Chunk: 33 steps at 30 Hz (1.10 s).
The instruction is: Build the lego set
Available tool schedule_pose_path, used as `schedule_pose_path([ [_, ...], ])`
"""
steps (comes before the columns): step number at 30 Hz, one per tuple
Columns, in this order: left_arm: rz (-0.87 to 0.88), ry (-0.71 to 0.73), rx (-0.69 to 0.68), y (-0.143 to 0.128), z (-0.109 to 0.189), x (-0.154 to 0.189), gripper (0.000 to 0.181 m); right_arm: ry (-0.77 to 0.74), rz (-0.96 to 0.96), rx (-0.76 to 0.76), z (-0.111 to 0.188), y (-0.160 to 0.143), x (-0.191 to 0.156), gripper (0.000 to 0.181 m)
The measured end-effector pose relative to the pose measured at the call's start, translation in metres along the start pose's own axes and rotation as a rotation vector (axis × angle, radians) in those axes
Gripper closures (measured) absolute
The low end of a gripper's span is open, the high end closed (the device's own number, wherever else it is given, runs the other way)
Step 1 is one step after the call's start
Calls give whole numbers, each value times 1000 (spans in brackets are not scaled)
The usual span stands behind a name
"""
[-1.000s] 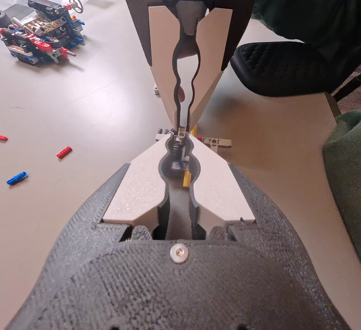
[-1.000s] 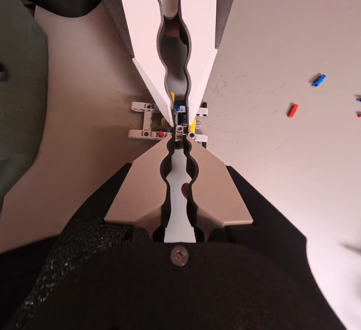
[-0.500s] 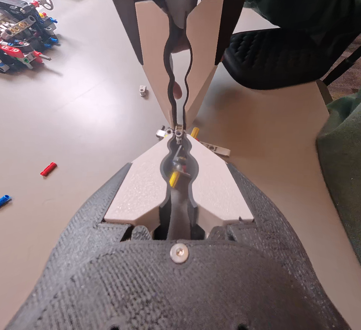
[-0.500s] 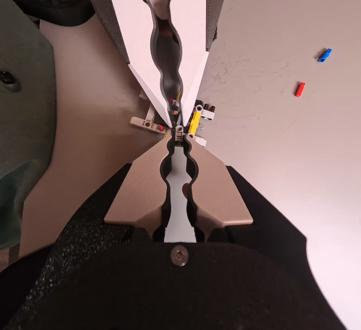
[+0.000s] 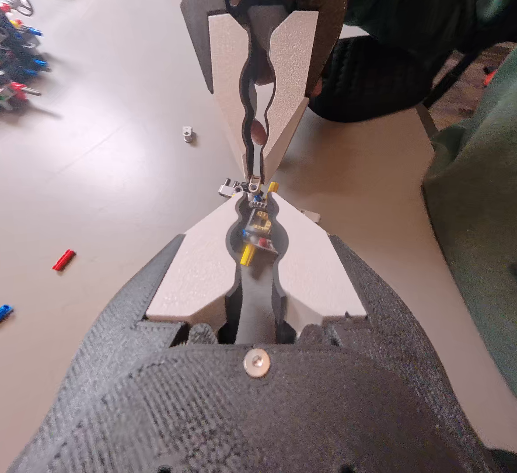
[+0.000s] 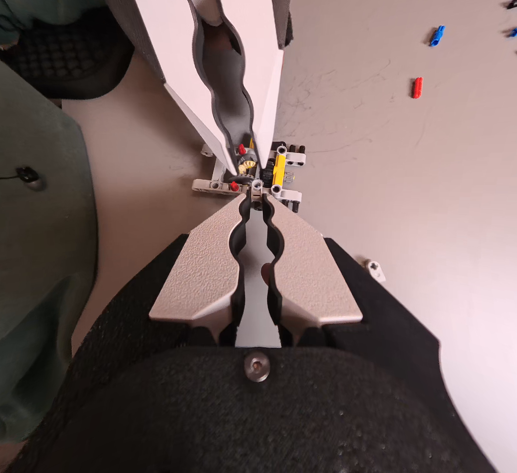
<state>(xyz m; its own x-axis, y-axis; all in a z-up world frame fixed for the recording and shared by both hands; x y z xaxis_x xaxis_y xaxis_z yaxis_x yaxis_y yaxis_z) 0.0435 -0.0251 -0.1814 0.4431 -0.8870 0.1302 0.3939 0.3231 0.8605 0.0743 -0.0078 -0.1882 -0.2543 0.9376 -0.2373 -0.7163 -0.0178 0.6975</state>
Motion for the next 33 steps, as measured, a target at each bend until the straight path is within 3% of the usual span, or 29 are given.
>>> schedule_pose_path([
  [1, -6, -27, -20, -2, -1, 0, 169, -1, -12, 6, 0, 0, 0, 175],
  [9, -47, -164, -52, -2, -12, -2, 173, -19, -57, 37, -2, -1, -3, 175],
  [16, -45, -168, -51, -5, -14, -1, 176, -19, -65, 45, -4, -4, -4, 175],
  [23, -72, -170, -74, -5, -14, 3, 177, -75, 49, 48, -4, -2, -7, 168],
  [30, -68, -170, -85, -6, -13, 4, 176, -140, 165, 20, -6, -2, -11, 174],
  [33, -75, -147, -89, -6, -11, 3, 173, -134, 122, 19, -6, -1, -11, 175],
])
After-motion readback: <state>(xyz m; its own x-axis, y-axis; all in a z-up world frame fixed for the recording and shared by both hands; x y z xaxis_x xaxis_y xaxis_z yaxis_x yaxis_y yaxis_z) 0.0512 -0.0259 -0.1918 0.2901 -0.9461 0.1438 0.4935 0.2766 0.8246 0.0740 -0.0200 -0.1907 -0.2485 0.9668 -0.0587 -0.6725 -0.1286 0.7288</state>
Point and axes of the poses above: each gripper's, where its closed fingertips meet, z back along the fingers, y out of its top, x = y × z across the jaws, the point moved 2 cm from there along z, back along the fingers, and after that the axes turned 3 degrees about x, right-handed, at the moved point
